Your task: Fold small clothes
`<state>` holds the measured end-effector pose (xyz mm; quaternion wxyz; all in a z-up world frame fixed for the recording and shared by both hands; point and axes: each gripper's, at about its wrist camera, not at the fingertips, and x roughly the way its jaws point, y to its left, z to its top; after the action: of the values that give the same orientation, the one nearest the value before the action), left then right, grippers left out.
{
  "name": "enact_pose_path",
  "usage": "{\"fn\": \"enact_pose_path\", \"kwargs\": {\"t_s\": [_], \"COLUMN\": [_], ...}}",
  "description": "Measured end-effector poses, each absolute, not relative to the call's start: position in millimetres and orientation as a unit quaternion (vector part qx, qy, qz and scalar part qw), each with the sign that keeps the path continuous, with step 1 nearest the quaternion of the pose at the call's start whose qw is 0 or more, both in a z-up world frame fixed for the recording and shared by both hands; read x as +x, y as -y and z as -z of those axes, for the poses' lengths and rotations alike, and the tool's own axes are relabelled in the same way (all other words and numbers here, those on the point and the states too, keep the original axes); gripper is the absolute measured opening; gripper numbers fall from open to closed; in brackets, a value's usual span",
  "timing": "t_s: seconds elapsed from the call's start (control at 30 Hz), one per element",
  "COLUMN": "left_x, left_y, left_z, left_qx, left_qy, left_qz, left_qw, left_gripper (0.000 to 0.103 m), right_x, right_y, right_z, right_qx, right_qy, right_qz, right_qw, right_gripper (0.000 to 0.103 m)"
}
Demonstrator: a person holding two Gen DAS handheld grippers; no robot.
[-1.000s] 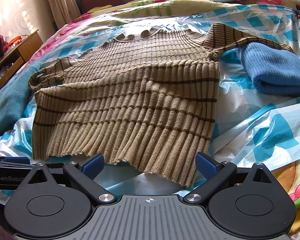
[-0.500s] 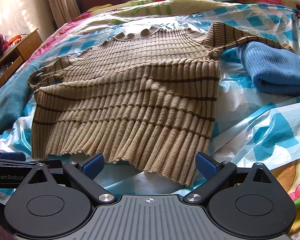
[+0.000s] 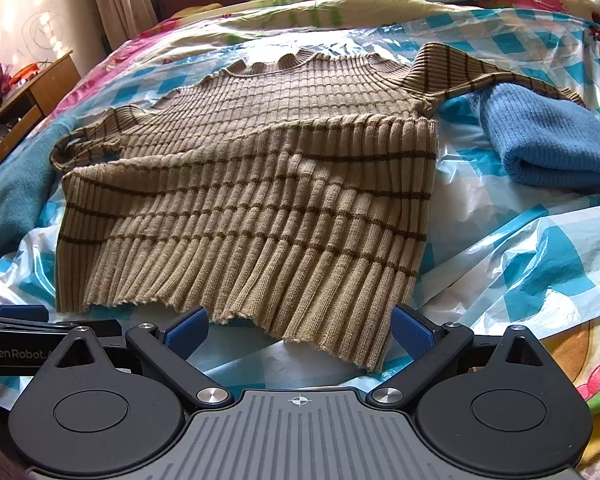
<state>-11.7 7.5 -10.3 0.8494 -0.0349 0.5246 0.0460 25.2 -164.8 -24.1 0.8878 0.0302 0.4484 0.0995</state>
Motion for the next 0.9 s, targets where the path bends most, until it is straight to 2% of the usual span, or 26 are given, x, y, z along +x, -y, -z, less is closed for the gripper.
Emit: {"fn": "enact_pose_path", "kwargs": {"t_s": [0.23, 0.57, 0.9], "left_x": [-10, -4, 1], "left_y": [-9, -52, -79], "left_z": [9, -8, 5], "left_qx": [-0.037, -0.055, -0.095], "left_qy": [-0.522, -0.466, -0.462], "left_qz": [-0.041, -0.073, -0.052], "left_qw": [0.851, 0.88, 0.88], "left_gripper": [0.097, 0.097, 0.096], "right_x": [25, 41, 63], "right_y": [165, 195, 205], "right_z": [21, 10, 24], "right_qx": [0.022, 0.038, 0.063], "right_qy": [-0.443, -0.441, -0.496], "right_qz": [-0.094, -0.069, -0.079], "right_qw": [0.891, 0.894, 0.862], "right_gripper": [0.098, 0.097, 0.073]}}
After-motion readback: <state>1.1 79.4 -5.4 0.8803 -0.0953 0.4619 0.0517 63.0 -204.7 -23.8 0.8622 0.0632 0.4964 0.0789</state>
